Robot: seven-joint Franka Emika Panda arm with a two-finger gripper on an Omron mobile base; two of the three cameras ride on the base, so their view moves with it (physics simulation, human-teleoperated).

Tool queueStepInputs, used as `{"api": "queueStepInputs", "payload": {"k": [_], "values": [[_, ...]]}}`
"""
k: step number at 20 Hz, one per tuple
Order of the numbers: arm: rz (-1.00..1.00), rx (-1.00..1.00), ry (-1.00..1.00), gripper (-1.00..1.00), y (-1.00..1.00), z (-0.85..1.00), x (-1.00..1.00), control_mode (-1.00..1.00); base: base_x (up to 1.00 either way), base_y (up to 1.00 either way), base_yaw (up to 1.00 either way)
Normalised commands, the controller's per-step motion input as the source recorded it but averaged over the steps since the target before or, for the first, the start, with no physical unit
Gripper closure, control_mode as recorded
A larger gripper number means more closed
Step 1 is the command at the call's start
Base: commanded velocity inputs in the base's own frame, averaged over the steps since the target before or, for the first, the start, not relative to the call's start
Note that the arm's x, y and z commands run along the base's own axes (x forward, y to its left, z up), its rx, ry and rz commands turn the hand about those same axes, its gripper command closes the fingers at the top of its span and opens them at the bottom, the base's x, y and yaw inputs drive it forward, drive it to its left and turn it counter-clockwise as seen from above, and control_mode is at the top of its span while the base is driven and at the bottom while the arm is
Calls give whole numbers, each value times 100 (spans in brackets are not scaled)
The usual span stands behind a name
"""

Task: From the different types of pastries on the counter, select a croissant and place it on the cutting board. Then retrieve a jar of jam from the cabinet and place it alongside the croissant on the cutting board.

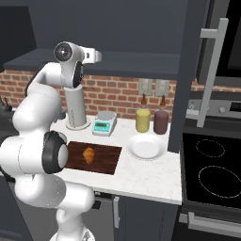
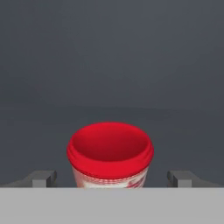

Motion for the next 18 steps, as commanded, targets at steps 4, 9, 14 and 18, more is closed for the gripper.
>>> {"api": "queueStepInputs", "payload": {"k": [4,9,14,18], "values": [[0,-3,0,-100,11,-11,17,-100,0,0,0],[0,-2,0,100,4,-8,9,-100,0,0,0],[0,0,0,100,0,0,0,-100,0,0,0],[0,0,0,100,0,0,0,-100,0,0,0]]}}
